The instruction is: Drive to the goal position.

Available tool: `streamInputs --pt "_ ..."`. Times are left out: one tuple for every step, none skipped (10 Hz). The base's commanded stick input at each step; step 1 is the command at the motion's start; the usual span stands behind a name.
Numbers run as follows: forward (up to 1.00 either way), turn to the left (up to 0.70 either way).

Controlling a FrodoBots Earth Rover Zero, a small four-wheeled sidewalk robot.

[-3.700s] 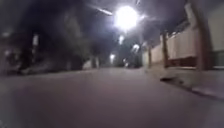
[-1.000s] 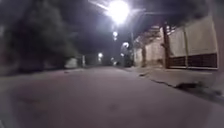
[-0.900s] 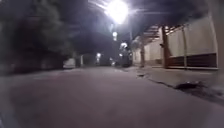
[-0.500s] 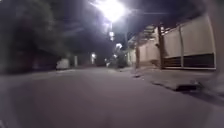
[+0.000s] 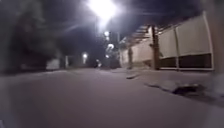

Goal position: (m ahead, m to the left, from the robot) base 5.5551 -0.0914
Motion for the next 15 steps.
streamInputs --pt "0.7 0.0" --pt "0.7 0.0" --pt "0.7 0.0" --pt "0.7 0.0" --pt "0.7 0.0" --pt "0.7 0.0" --pt "0.7 0.0" --pt "0.7 -0.07" --pt "0.7 -0.14" --pt "0.7 -0.23" --pt "0.7 -0.32" --pt "0.7 -0.35" --pt "0.7 -0.35" --pt "0.7 -0.35" --pt "0.7 -0.35"
